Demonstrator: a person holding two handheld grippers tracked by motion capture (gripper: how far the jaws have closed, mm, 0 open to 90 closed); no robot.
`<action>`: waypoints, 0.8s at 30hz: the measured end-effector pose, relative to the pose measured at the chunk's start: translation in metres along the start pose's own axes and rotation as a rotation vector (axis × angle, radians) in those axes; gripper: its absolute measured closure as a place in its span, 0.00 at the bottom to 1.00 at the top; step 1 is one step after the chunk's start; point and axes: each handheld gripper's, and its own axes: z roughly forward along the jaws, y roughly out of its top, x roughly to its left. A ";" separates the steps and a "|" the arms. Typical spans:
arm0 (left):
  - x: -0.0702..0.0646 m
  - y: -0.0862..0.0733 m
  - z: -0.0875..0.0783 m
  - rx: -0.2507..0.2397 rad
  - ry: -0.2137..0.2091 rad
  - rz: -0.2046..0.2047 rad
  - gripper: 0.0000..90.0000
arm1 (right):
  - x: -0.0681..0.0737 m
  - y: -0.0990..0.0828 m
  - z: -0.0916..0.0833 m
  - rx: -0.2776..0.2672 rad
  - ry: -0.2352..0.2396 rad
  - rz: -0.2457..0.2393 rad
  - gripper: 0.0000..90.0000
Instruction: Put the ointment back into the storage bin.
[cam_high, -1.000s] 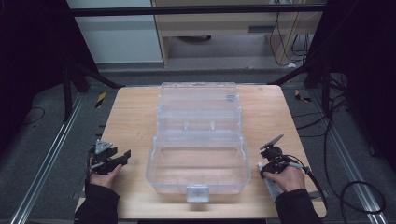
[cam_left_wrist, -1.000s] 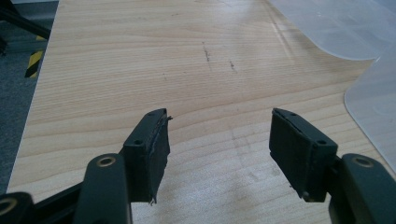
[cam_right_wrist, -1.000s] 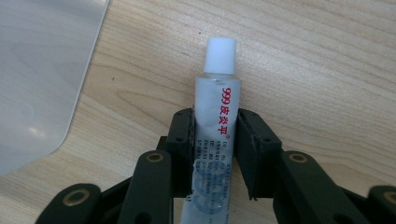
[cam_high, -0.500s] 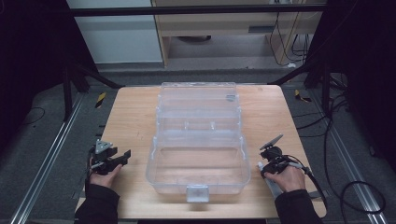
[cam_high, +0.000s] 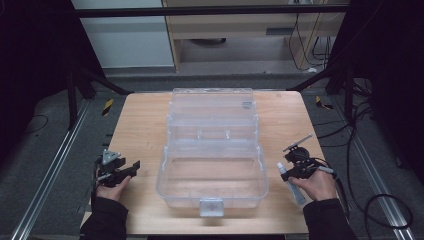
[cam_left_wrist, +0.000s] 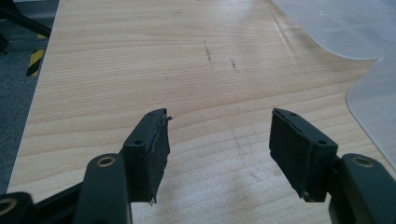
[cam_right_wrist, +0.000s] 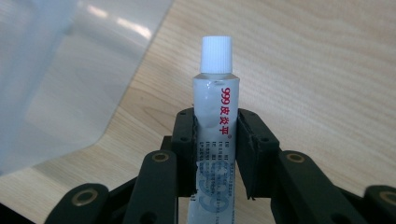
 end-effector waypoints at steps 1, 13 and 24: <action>0.000 0.000 0.000 0.001 0.000 0.001 0.42 | 0.000 0.001 -0.003 -0.014 0.001 -0.006 0.78; 0.000 -0.001 0.000 0.001 -0.007 0.006 0.41 | 0.003 0.011 -0.040 -0.193 0.020 -0.045 0.78; 0.000 -0.001 0.000 -0.002 -0.010 0.005 0.41 | 0.011 0.020 -0.067 -0.272 0.037 -0.159 0.78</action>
